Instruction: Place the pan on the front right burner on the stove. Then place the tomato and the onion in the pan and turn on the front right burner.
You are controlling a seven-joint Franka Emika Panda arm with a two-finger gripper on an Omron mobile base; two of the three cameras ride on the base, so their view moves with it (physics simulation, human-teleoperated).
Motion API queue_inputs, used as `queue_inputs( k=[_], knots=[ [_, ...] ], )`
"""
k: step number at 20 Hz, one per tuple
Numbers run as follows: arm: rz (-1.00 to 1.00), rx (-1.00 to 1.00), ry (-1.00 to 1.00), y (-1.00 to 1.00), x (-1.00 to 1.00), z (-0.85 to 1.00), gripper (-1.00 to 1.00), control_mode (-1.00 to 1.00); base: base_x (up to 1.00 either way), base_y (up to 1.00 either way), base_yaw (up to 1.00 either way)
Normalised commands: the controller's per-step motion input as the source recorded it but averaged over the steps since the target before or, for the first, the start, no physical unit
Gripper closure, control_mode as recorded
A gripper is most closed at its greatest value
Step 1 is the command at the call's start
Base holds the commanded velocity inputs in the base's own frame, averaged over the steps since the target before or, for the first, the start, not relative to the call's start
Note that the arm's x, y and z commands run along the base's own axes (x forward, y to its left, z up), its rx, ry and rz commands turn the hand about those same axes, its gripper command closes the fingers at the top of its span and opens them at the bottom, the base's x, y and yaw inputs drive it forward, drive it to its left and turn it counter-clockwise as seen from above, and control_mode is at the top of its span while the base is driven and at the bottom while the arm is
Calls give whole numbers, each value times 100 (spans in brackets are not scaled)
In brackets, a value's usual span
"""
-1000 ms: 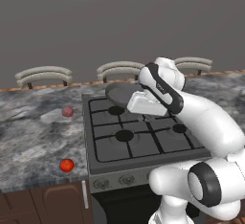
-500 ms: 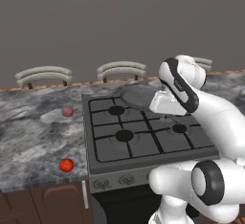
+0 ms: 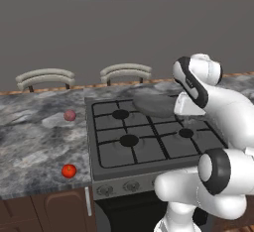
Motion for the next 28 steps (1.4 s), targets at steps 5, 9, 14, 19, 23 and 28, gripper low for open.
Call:
queue_inputs(
  k=[5,9,14,19,23,28],
  knots=[
    [27,2,0,-65,0,0,100,-100,0,0,0],
    [21,0,0,-72,-2,0,100,-100,0,0,0],
    [9,0,0,-84,-6,0,100,-100,0,0,0],
    [1,1,0,-76,-6,0,100,-100,0,0,0],
    [0,0,-8,-41,0,0,100,-100,0,0,0],
    [0,0,-17,-3,0,-2,100,-100,0,0,0]
  ],
)
